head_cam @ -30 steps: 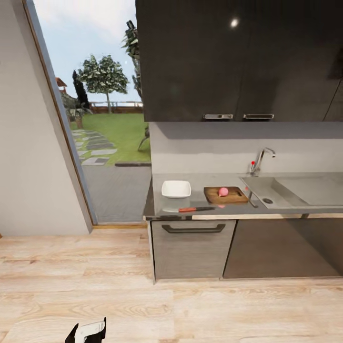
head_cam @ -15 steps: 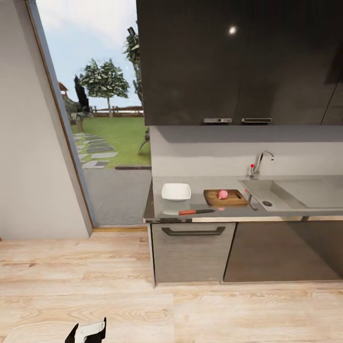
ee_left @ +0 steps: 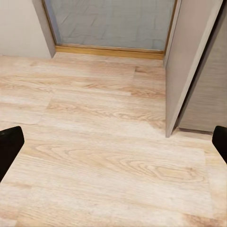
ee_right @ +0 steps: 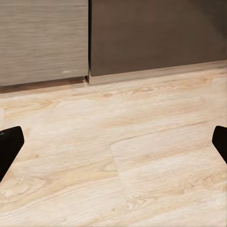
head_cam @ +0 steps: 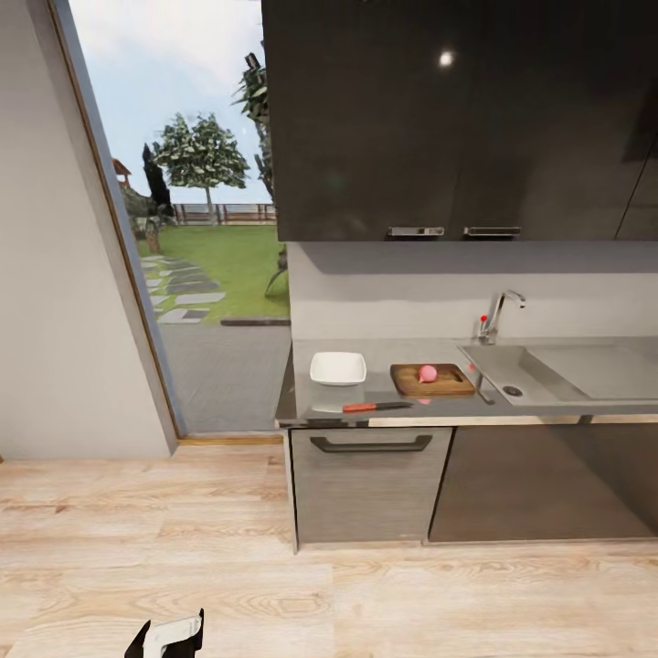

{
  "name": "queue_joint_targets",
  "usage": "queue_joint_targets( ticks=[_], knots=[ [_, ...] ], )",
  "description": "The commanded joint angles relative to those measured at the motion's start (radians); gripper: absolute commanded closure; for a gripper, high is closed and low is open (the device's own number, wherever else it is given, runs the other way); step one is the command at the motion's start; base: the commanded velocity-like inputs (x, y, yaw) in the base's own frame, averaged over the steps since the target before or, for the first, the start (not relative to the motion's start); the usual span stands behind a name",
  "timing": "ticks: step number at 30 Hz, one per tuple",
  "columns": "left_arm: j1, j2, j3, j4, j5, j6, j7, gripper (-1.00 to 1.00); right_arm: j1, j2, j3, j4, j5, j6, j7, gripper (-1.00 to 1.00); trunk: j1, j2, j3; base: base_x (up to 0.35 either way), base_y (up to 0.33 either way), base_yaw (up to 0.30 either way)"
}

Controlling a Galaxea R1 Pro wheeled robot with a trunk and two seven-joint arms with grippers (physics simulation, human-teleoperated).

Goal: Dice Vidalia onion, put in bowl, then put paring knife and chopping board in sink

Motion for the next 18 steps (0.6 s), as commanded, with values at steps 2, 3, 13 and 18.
queue_joint_targets(
  ticks=[2,3,13,18],
  knots=[
    [-0.002,0.0,0.001,0.004,-0.007,-0.006,0.007,-1.0,0.0,0.0,0.0,-0.002,0.0,-0.001,-0.003,-1.0,0.001,-0.002,-0.002,0.0,0.0,0.0],
    [-0.002,0.0,0.001,0.004,-0.007,-0.006,0.007,-1.0,0.0,0.0,0.0,-0.002,0.0,-0.001,-0.003,-1.0,0.001,-0.002,-0.002,0.0,0.0,0.0],
    [-0.002,0.0,0.002,0.004,-0.007,-0.004,0.007,-1.0,-0.001,0.001,-0.001,-0.029,-0.001,0.082,-0.02,-1.0,0.001,-0.002,-0.002,0.0,0.0,0.0],
    [-0.002,0.0,0.002,0.003,-0.007,0.027,0.007,-1.0,-0.02,0.014,0.001,-0.217,0.0,0.282,-0.117,-1.0,0.001,-0.002,-0.002,0.0,0.0,0.0]
  ],
)
